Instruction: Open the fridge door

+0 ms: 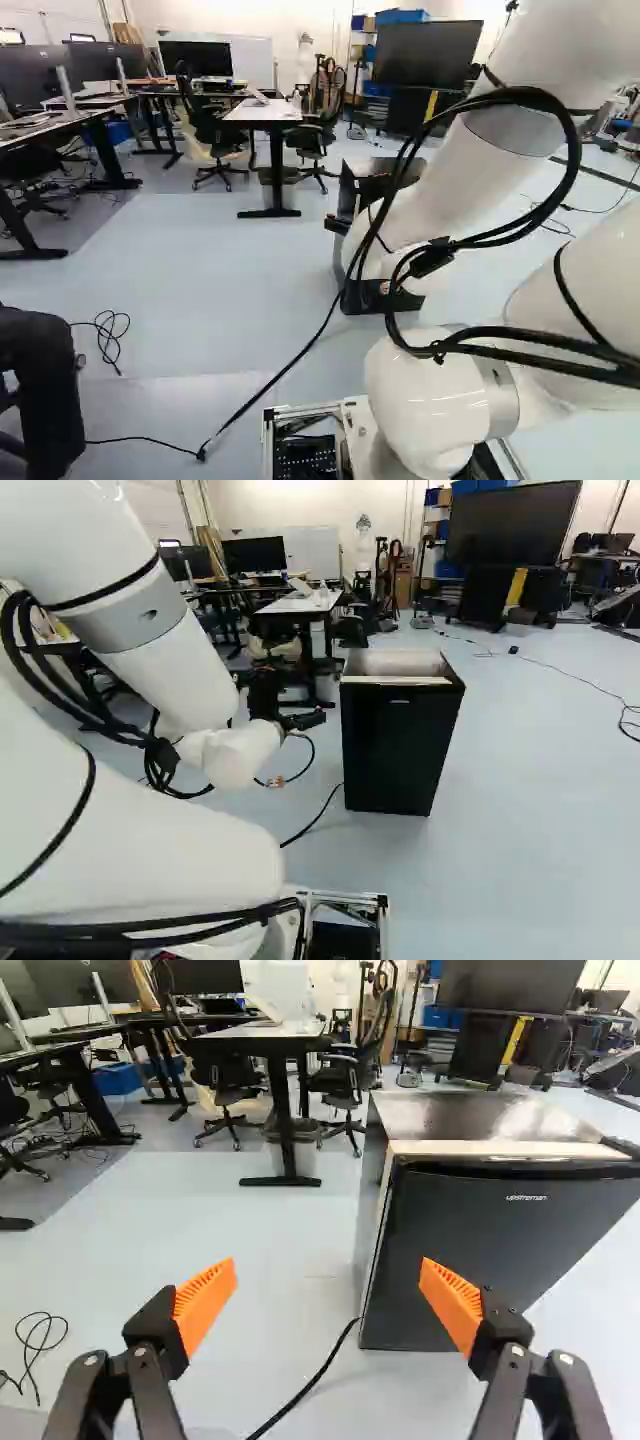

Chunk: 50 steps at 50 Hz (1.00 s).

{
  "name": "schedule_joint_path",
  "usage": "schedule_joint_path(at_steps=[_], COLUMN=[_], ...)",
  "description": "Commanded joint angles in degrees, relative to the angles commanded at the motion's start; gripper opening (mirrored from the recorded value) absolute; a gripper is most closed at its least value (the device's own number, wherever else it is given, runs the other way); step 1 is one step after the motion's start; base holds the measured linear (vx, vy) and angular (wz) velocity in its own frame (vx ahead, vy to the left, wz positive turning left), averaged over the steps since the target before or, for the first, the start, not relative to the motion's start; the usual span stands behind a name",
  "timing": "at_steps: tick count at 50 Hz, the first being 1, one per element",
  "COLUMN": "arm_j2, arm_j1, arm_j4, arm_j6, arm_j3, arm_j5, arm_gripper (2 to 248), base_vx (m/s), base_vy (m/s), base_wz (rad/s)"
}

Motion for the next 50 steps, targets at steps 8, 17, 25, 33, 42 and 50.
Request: schedule_joint_path(at_steps=[8, 17, 25, 33, 42, 50], arm_j2=[-0.01, -0.73, -2.39, -4.33, -6.61, -8.6], arm_j1=[0.0, 0.0, 0.0, 0.0, 0.0, 0.0], arm_j4=[0.0, 0.0, 0.0, 0.0, 0.0, 0.0], arm_j6=[0.0, 0.0, 0.0, 0.0, 0.0, 0.0], arm_j3=[-0.01, -0.62, -2.04, -3.74, -5.79, -7.63], arm_j5=[0.0, 0.0, 0.0, 0.0, 0.0, 0.0], arm_gripper=[247, 247, 247, 247, 247, 247], base_vx=[0.0, 0.0, 0.0, 0.0, 0.0, 0.0], base_vy=[0.0, 0.0, 0.0, 0.0, 0.0, 0.0], base_wz=[0.0, 0.0, 0.0, 0.0, 0.0, 0.0])
